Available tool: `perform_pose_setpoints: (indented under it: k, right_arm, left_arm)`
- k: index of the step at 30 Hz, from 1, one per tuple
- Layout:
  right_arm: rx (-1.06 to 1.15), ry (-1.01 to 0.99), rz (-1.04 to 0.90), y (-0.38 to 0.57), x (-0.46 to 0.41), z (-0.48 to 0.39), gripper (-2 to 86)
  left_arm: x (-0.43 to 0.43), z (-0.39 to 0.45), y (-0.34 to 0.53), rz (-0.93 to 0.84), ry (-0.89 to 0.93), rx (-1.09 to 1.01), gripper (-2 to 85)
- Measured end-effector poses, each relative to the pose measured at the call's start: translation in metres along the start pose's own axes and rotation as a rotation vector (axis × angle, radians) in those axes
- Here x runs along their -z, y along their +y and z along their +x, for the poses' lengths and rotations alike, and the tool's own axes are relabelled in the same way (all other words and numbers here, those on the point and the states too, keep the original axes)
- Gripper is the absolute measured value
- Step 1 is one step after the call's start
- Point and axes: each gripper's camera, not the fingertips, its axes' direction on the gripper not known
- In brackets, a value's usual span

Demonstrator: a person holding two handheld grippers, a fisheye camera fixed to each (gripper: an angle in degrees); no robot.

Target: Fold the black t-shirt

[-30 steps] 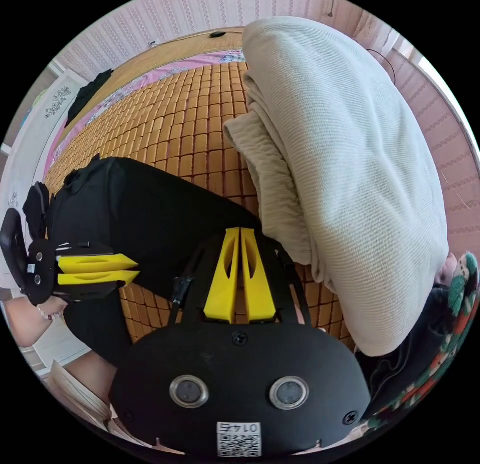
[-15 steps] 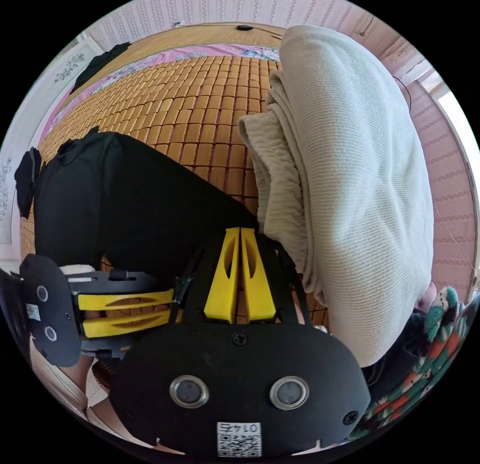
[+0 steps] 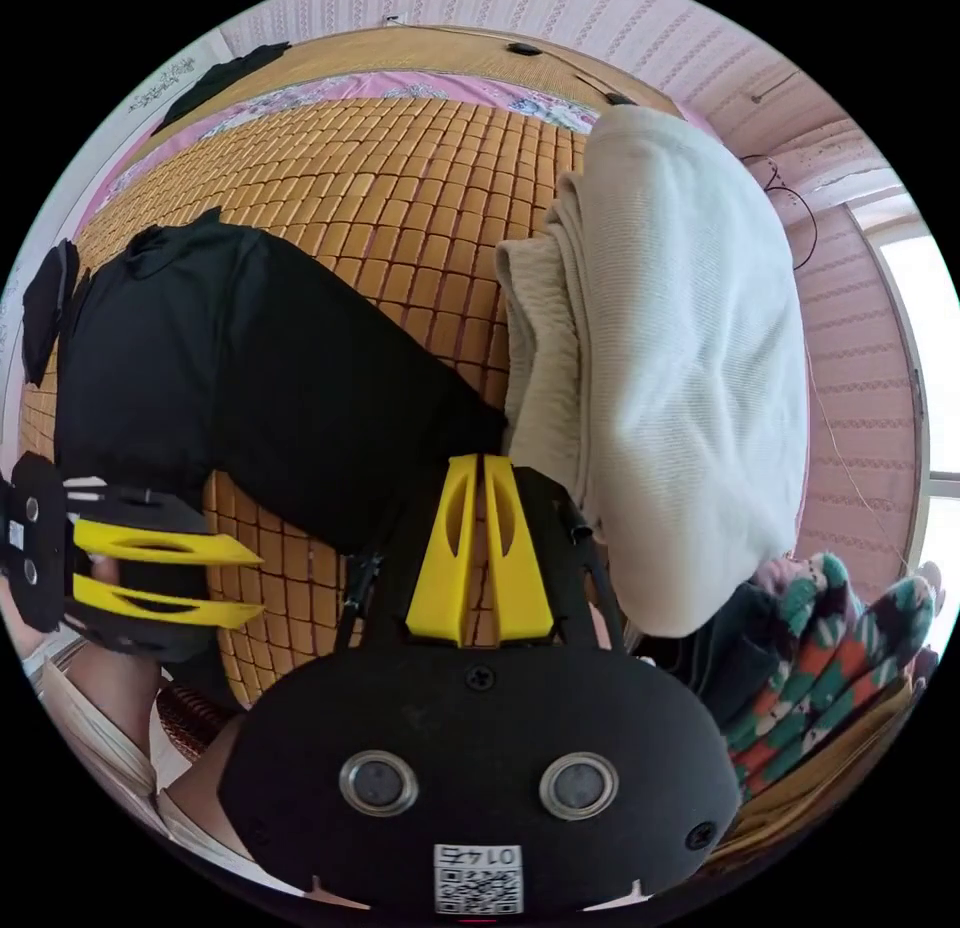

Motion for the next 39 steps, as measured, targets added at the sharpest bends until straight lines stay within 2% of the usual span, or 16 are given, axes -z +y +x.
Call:
perform_pose_setpoints:
  k: [4, 7, 10, 12, 16, 18, 21, 23, 24, 27, 29, 33, 36, 39]
  right_arm:
    - [0.009, -0.076, 0.037, 0.01, 0.017, -0.023, 4.8]
    - [0.147, -0.227, 0.094, -0.015, 0.026, -0.095, 4.9]
    - [0.352, -0.433, 0.156, -0.061, 0.031, -0.209, 4.8]
    - [0.535, -0.539, 0.199, -0.101, 0.035, -0.319, 5.1]
    - [0.724, -0.532, 0.23, -0.154, 0.028, -0.476, 6.9]
    - [0.789, -0.495, 0.17, -0.184, 0.006, -0.557, 10.8]
    - [0.785, -0.34, 0.09, -0.202, -0.04, -0.613, 9.7]
    - [0.727, -0.242, 0.197, -0.197, -0.047, -0.609, 4.3]
    - [0.722, -0.224, 0.183, -0.193, -0.055, -0.602, 1.7]
    - [0.588, -0.357, 0.24, -0.168, -0.051, -0.529, 0.5]
    - [0.482, -0.436, 0.282, -0.148, -0.047, -0.464, 0.5]
    - [0.264, -0.355, 0.199, -0.122, -0.097, -0.334, 2.0]
    - [0.2, -0.35, 0.088, -0.121, -0.144, -0.279, 5.6]
    - [0.161, -0.407, 0.104, -0.121, -0.168, -0.245, 7.5]
  left_arm:
    - [0.075, -0.029, 0.088, 0.099, -0.026, 0.179, 5.8]
    - [0.145, -0.064, 0.182, 0.193, -0.134, 0.429, 5.0]
    - [0.213, -0.095, 0.286, 0.294, -0.301, 0.693, 4.5]
    - [0.251, -0.113, 0.359, 0.353, -0.405, 0.868, 4.5]
    - [0.28, -0.131, 0.428, 0.423, -0.43, 0.987, 4.9]
    - [0.285, -0.141, 0.452, 0.415, -0.416, 1.034, 5.1]
    - [0.286, -0.148, 0.476, 0.435, -0.355, 1.059, 5.2]
    - [0.29, -0.147, 0.486, 0.445, -0.343, 1.059, 5.1]
    - [0.295, -0.143, 0.493, 0.462, -0.338, 1.052, 4.9]
    - [0.313, -0.128, 0.511, 0.516, -0.324, 1.02, 4.5]
    - [0.324, -0.117, 0.522, 0.541, -0.304, 1.008, 4.5]
    - [0.348, -0.094, 0.532, 0.58, -0.283, 0.961, 4.5]
    - [0.356, -0.092, 0.525, 0.556, -0.263, 0.909, 4.7]
    - [0.362, -0.1, 0.511, 0.503, -0.258, 0.861, 4.9]
